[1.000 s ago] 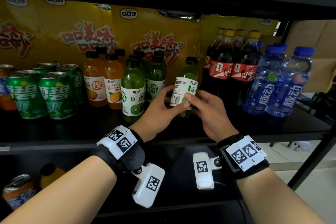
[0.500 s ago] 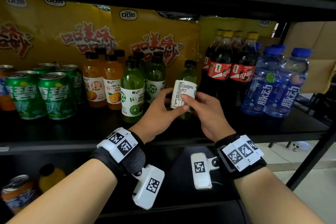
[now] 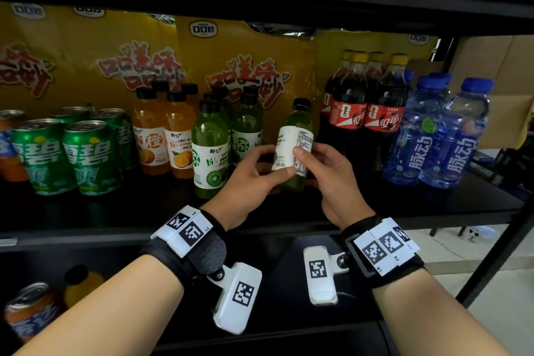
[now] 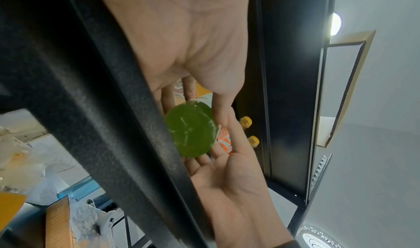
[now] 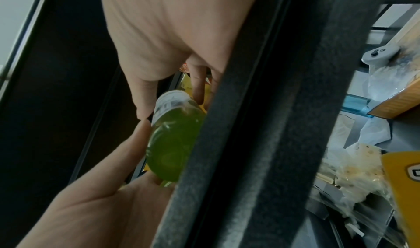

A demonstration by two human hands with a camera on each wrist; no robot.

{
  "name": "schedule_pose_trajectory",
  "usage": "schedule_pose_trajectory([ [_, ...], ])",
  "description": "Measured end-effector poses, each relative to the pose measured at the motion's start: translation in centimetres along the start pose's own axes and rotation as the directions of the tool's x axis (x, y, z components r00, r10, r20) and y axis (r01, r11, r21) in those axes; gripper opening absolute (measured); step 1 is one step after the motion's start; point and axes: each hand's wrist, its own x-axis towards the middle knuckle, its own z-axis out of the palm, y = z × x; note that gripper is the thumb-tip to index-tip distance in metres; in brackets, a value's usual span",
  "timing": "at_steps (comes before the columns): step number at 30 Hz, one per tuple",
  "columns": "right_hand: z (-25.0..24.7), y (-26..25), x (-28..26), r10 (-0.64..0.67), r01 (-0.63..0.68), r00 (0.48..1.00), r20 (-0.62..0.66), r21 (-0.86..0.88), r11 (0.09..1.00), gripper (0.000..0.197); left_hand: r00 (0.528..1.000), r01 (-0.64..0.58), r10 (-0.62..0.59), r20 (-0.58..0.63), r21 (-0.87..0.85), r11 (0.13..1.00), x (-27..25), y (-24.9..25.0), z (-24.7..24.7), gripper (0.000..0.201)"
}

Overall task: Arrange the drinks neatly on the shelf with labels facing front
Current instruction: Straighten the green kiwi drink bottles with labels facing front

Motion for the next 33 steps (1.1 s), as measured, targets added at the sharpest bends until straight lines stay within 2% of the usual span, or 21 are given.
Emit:
schedule_pose_trajectory([
  [4, -0.23, -0.07, -0.07, 0.019, -0.020, 1.000, 0.018, 0.040, 0.999, 0.037, 0.999, -0.020, 0.018, 0.027, 0.050, 0.999, -0.02, -0.05, 0.01, 0.067],
  [7, -0.26, -0.22, -0.16, 0.005, -0.007, 1.000, 0.020, 0.066, 0.998, 0.030, 0.998, 0.003, -0.006, 0.056, 0.047, 0.999, 0.01, 0.21, 0.13, 0.052],
  [9, -0.23, -0.27, -0.21, -0.006, 0.005, 1.000, 0.006, 0.060, 0.998, 0.031, 0.995, 0.023, -0.027, 0.093, 0.036, 0.999, 0.02, 0.28, 0.18, 0.039],
  [11, -0.18, -0.24, -0.21, -0.009, 0.010, 1.000, -0.010, 0.052, 0.999, 0.035, 0.994, 0.031, -0.034, 0.103, 0.034, 0.999, 0.09, 0.17, 0.17, 0.035],
  [16, 0.08, -0.36, -0.24, -0.004, 0.004, 1.000, -0.001, 0.024, 1.000, 0.033, 0.999, -0.007, 0.006, 0.045, 0.025, 1.000, 0.24, -0.31, 0.04, 0.055],
  [20, 0.14, -0.53, -0.26, 0.023, -0.023, 1.000, -0.015, 0.008, 1.000, 0.039, 0.998, -0.059, 0.055, 0.038, 0.113, 0.992, 0.29, -0.57, -0.17, 0.063],
  [23, -0.01, -0.66, -0.44, 0.034, -0.034, 0.999, 0.016, 0.053, 0.998, 0.032, 0.997, -0.069, 0.062, 0.048, 0.159, 0.985, 0.33, -0.60, -0.12, 0.068],
  [30, -0.06, -0.79, -0.45, 0.027, -0.024, 0.999, -0.023, 0.111, 0.994, 0.036, 0.998, 0.043, -0.045, 0.054, 0.048, 0.998, 0.34, 0.19, 0.06, 0.033],
  [33, 0.15, -0.62, -0.37, 0.009, -0.008, 1.000, -0.013, 0.063, 0.998, 0.035, 0.998, 0.025, -0.028, 0.055, 0.057, 0.998, 0.36, -0.02, 0.03, 0.034],
])
